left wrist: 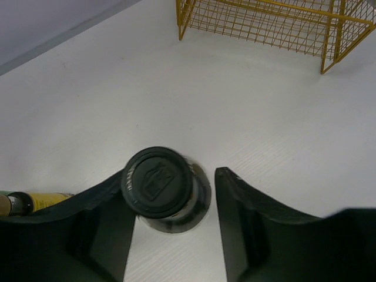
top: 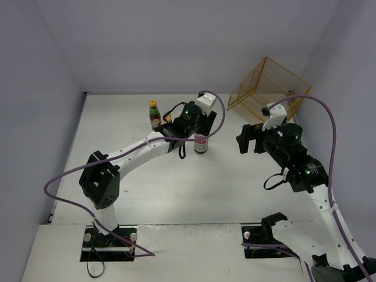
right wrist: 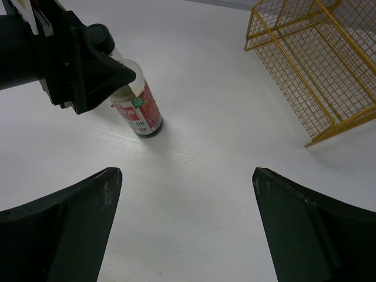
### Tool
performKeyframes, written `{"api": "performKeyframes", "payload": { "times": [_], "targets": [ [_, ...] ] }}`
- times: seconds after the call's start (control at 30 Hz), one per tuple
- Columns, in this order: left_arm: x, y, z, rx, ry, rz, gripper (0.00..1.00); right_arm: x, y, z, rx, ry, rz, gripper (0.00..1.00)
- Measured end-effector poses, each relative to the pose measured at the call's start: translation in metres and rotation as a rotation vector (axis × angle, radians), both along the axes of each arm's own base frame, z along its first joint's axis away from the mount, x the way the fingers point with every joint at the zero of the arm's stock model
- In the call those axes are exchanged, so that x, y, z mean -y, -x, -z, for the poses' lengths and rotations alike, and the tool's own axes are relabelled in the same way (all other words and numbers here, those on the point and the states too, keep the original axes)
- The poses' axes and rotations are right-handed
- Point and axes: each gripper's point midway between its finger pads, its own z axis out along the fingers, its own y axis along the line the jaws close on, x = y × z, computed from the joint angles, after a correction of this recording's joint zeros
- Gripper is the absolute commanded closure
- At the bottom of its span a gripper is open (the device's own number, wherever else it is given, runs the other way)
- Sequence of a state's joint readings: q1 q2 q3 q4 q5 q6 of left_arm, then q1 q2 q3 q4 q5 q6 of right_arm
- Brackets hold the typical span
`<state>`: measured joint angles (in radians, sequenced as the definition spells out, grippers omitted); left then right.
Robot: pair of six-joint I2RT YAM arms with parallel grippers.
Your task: Organize the condiment bottles
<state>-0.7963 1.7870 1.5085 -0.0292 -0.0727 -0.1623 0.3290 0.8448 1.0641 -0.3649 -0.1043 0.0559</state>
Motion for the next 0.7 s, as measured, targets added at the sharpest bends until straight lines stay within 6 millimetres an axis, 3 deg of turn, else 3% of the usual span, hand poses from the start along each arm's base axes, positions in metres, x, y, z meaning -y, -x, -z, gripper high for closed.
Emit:
{"api": "performKeyframes", "payload": {
  "times": [0.13,0.47,0.6,0.7],
  "targets": [
    [0.0,-0.002,-0.005,0.013,0.01,-0.009,0.31,0.0,0.0,0.0,0.0,0.0,0.0,0.0],
    [-0.011,0.003,-0.019,0.022,0.01,-0.031,0.29,-0.004,-0.005,0.005,-0.017,0.002,-0.01,0.0],
    [-0.042,0.022,-0.042,0.032,0.013,-0.077,0.29,-0.014,-0.019,0.014,-0.044,-0.002,-0.037,0.02],
    [-0.082,0.044,-0.065,0.043,0.025,-0.146,0.29,-0.025,-0.033,0.022,-0.062,-0.014,-0.062,0.05]
  ]
}}
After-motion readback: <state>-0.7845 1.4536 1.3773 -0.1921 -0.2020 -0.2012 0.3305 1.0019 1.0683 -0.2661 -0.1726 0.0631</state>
